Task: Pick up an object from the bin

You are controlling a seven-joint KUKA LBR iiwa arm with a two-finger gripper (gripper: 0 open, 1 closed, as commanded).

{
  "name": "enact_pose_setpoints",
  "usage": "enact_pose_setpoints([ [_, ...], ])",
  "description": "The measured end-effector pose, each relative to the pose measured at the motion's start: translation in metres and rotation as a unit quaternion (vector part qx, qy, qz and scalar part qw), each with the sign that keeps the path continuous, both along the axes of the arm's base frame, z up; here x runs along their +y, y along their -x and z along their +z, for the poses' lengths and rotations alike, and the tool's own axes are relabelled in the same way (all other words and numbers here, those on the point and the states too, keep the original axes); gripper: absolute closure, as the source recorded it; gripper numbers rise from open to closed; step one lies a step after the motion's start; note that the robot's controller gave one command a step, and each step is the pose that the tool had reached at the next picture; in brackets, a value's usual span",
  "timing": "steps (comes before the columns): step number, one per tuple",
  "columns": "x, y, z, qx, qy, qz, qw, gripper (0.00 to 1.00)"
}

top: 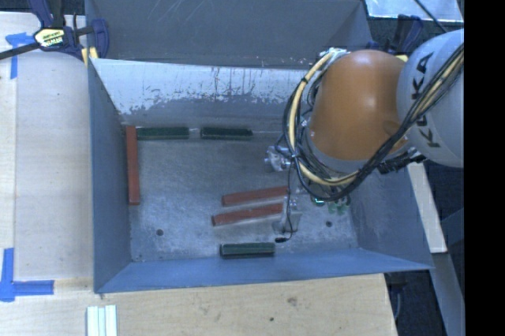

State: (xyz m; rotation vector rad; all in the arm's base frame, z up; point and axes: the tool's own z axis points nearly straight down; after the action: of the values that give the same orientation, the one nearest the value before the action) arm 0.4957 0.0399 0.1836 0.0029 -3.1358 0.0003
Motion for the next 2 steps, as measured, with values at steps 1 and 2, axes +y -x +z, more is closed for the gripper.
enact_pose_setpoints([
  [1,0.0,-0.002,0.004,-0.0044,0.0,0.0,1.0,0.0],
  [2,-0.011,-0.016,-0.048,-0.0077,-0.001,-0.023,0.9997,0.0],
])
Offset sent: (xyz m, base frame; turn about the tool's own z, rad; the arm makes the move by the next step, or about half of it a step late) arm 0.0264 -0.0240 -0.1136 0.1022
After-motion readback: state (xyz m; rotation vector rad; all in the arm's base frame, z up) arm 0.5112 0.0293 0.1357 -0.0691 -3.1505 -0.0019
